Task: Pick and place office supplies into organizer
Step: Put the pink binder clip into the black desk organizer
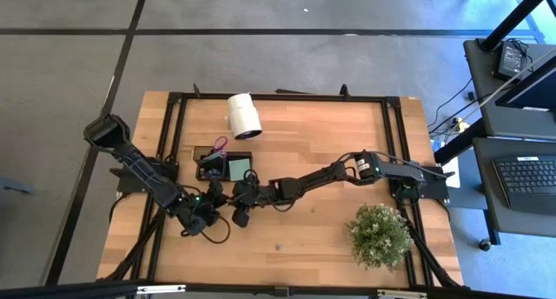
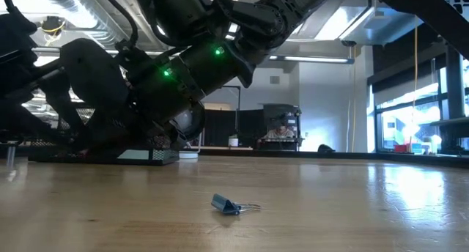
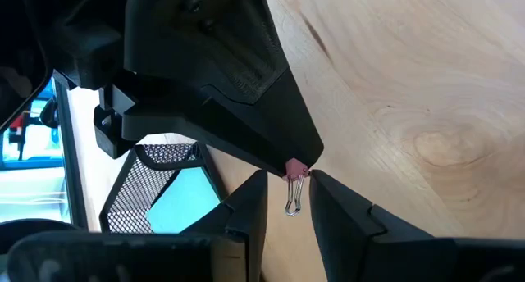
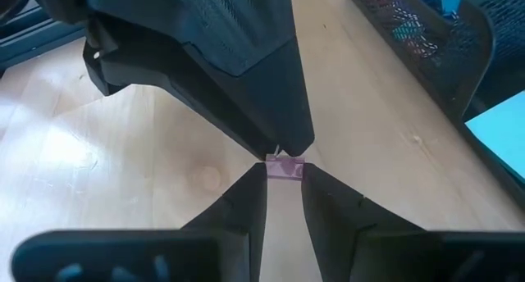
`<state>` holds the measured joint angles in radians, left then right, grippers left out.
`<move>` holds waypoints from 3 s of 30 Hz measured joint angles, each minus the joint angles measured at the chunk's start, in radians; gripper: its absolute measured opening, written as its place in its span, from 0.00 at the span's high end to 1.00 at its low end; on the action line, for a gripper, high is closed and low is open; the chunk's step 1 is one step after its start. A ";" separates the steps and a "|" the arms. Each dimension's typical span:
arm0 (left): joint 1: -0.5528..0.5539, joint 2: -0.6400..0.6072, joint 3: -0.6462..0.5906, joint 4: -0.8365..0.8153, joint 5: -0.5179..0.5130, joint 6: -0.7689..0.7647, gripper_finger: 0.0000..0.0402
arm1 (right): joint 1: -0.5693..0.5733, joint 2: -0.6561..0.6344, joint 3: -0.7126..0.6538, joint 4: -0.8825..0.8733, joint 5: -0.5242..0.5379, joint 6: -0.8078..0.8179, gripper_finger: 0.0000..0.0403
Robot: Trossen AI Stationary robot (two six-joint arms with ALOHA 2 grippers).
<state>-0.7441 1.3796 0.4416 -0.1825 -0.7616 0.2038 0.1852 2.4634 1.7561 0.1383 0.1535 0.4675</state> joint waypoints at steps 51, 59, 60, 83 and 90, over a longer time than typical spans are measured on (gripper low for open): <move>0.000 -0.002 0.001 -0.009 0.014 -0.009 0.99 | 0.001 0.001 0.000 0.009 -0.067 -0.033 0.68; 0.002 -0.003 0.001 -0.065 -0.004 -0.030 0.99 | 0.003 -0.010 0.001 -0.091 -0.088 -0.039 0.50; 0.002 -0.007 0.006 -0.086 -0.009 -0.050 0.99 | 0.003 -0.019 0.001 -0.122 -0.090 -0.042 0.49; 0.000 -0.108 0.160 -0.580 -0.008 -0.586 1.00 | 0.002 -0.106 0.000 -0.341 -0.080 -0.050 0.47; 0.004 -0.184 0.160 -0.675 -0.011 -0.704 1.00 | 0.002 -0.106 0.000 -0.347 -0.080 -0.037 0.47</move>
<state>-0.7405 1.1952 0.6014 -0.8580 -0.7722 -0.4998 0.1875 2.3577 1.7565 -0.2084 0.0734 0.4308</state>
